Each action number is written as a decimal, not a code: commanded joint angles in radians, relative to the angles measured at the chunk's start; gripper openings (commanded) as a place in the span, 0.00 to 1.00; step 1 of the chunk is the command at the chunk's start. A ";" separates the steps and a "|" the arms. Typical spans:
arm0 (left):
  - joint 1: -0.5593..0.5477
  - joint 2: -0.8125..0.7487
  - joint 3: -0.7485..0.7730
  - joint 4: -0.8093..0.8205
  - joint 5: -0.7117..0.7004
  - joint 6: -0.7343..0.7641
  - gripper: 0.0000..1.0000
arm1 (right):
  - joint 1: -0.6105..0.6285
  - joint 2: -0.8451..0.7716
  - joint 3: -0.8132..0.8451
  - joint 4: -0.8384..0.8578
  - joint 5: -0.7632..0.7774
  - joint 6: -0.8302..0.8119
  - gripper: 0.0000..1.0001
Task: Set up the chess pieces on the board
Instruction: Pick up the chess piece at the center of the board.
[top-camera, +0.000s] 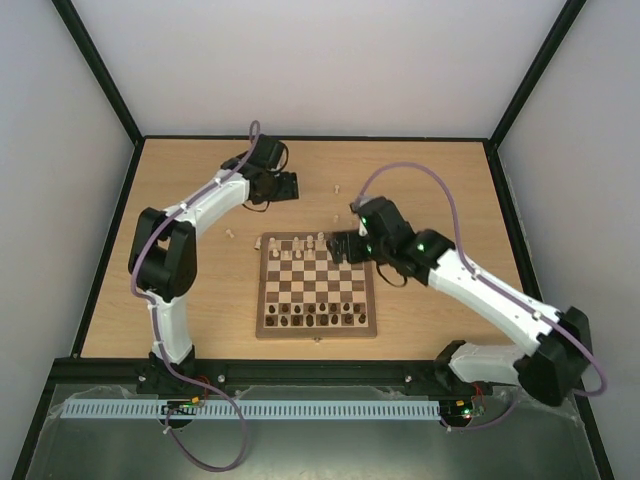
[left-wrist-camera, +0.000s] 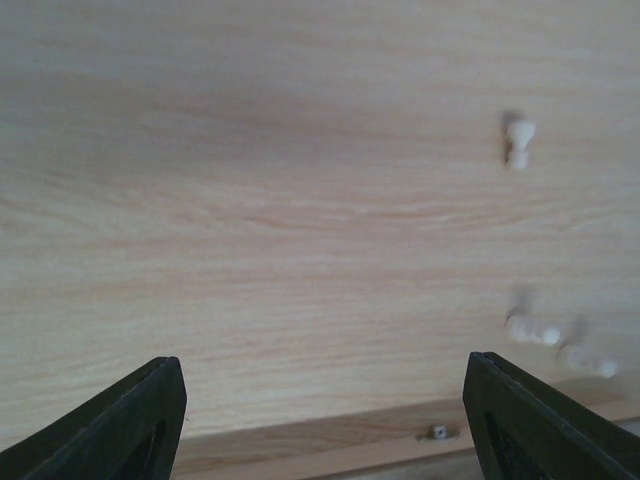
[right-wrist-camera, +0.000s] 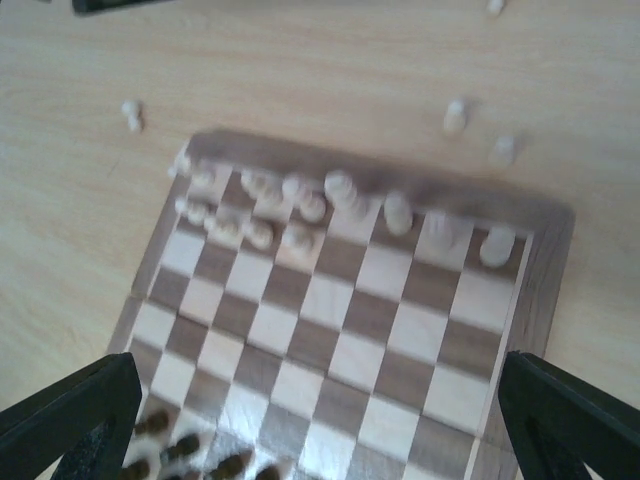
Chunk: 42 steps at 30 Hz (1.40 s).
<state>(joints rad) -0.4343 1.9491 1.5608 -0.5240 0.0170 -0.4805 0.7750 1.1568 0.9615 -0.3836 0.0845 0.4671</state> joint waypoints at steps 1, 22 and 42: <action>0.028 0.008 0.133 -0.071 0.049 -0.031 0.80 | -0.083 0.124 0.222 -0.060 0.036 -0.022 0.99; 0.154 -0.023 0.247 -0.347 0.300 -0.027 0.76 | -0.341 0.971 1.155 -0.758 -0.086 -0.032 0.71; -0.010 -0.495 -0.612 0.293 0.250 -0.062 0.78 | -0.352 0.995 0.772 -0.365 -0.076 -0.097 0.57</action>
<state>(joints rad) -0.4397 1.5280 0.9928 -0.3573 0.2821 -0.5262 0.4267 2.1529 1.7390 -0.8192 0.0032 0.3698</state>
